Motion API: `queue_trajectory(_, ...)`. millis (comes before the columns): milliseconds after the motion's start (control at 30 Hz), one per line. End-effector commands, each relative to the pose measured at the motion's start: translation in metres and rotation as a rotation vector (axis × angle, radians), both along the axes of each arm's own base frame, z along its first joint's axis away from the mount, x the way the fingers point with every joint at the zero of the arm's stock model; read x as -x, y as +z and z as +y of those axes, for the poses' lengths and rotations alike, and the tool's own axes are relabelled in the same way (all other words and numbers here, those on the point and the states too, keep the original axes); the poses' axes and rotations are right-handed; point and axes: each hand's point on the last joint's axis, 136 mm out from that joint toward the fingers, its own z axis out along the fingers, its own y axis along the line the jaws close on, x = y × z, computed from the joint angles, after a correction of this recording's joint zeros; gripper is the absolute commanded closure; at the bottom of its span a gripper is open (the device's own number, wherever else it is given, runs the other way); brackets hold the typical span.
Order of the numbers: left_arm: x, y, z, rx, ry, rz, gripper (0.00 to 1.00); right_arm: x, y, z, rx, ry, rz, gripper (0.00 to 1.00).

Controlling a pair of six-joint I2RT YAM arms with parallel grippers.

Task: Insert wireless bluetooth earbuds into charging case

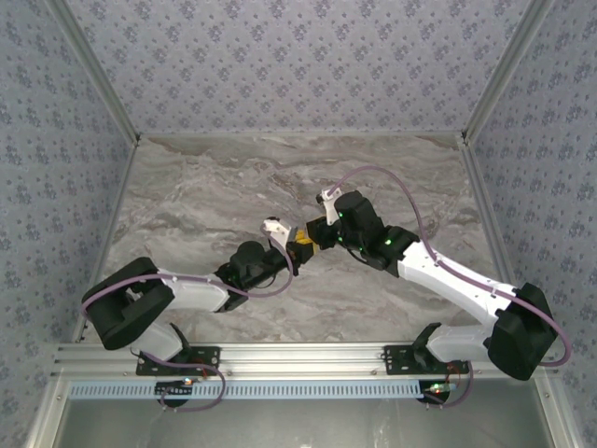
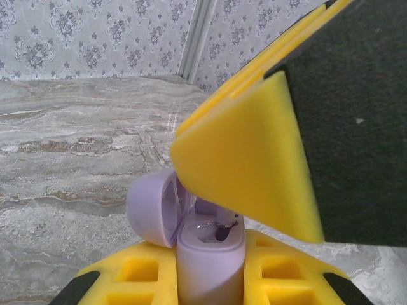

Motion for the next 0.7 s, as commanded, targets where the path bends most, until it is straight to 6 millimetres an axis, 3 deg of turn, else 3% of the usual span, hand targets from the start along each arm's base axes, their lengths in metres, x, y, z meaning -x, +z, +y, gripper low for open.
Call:
queue_trajectory(0, 0.0, 0.034, -0.004, 0.085, -0.003, -0.044, 0.83, 0.0, -0.005, -0.001, 0.02, -0.003, -0.009, 0.8)
queue_trajectory(667, -0.002, 0.042, 0.003, 0.097, 0.033, -0.047, 0.83, 0.013, -0.016, 0.008, 0.021, 0.067, 0.052, 0.78)
